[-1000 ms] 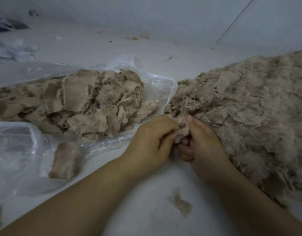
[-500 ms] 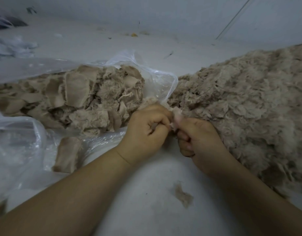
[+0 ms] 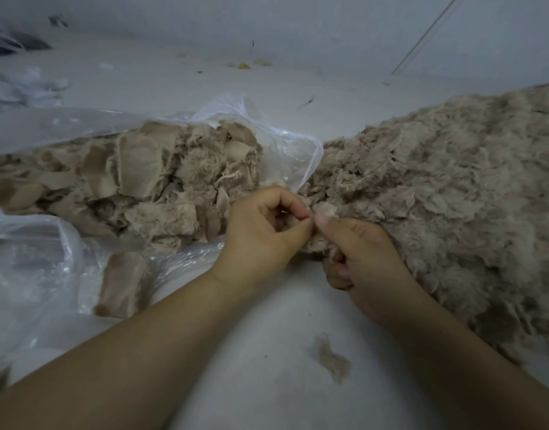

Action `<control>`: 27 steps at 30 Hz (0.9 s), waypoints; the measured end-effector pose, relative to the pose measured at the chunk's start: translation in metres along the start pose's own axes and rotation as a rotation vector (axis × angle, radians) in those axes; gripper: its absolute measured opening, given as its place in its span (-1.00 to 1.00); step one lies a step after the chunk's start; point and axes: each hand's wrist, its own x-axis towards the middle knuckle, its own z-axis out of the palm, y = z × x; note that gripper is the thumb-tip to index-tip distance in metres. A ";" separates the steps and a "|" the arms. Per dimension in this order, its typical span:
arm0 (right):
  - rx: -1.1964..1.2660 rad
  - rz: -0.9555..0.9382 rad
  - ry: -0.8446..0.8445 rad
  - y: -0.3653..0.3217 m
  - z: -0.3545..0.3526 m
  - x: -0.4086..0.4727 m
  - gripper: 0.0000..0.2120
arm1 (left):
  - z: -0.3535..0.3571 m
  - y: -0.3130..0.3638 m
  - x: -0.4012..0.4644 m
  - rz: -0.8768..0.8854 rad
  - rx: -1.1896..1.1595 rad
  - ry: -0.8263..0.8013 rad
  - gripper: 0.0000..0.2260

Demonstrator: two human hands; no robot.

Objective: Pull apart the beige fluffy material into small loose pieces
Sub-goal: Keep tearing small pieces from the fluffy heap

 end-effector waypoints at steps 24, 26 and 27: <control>-0.017 -0.016 -0.024 -0.002 -0.004 0.000 -0.66 | -0.004 -0.006 0.008 -0.203 -0.211 -0.219 -0.50; 0.018 0.011 0.029 0.000 -0.002 0.000 -0.57 | -0.012 -0.004 0.013 -0.194 -0.242 -0.271 -0.42; 0.055 0.024 0.057 -0.001 -0.001 0.001 -0.53 | -0.015 -0.004 0.015 -0.194 -0.244 -0.284 -0.40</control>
